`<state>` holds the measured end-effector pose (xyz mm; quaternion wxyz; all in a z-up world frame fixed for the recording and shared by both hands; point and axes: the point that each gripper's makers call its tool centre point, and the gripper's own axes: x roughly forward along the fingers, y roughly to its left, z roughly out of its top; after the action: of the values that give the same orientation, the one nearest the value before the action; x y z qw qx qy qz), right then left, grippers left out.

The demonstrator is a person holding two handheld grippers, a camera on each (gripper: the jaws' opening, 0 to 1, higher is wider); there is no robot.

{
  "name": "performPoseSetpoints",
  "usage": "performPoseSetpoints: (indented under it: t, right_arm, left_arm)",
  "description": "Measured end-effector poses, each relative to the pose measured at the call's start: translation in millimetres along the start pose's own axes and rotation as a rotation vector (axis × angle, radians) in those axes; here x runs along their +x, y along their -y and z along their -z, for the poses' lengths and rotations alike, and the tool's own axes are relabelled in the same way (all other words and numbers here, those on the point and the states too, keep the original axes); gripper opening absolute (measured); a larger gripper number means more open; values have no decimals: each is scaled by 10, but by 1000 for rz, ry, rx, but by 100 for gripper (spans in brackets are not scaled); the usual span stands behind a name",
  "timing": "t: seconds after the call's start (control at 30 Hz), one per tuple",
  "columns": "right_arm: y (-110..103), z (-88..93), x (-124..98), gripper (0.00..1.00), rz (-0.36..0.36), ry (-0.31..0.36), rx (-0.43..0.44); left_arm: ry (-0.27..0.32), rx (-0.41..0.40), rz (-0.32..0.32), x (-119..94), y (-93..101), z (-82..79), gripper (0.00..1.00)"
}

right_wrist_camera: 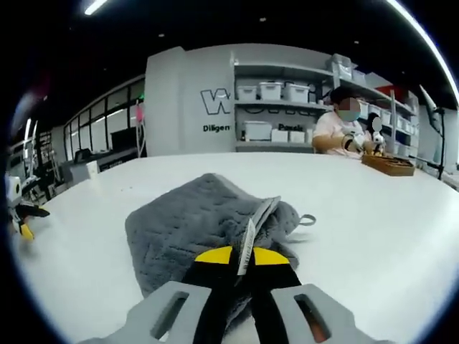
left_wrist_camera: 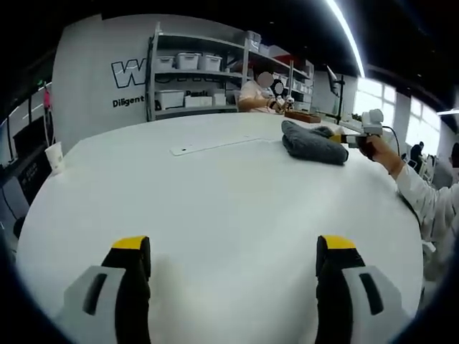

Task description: Open the folded towel by lifting each exposed corner and separating the folded layers until the towel lies flat within the target outline without major curled edges

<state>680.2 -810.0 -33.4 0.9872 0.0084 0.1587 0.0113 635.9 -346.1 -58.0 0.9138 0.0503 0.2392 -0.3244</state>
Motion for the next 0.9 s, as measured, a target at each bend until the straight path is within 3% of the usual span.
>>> performPoseSetpoints:
  t: [0.33, 0.9]
  right_arm:
    - [-168, -153, -76, 1, -2, 55, -84]
    - [-622, -453, -207, 1, 1, 128, -393]
  left_arm:
    - [1, 1, 0, -2, -5, -3, 94]
    - [-12, -1, -3, 16, -24, 26, 94]
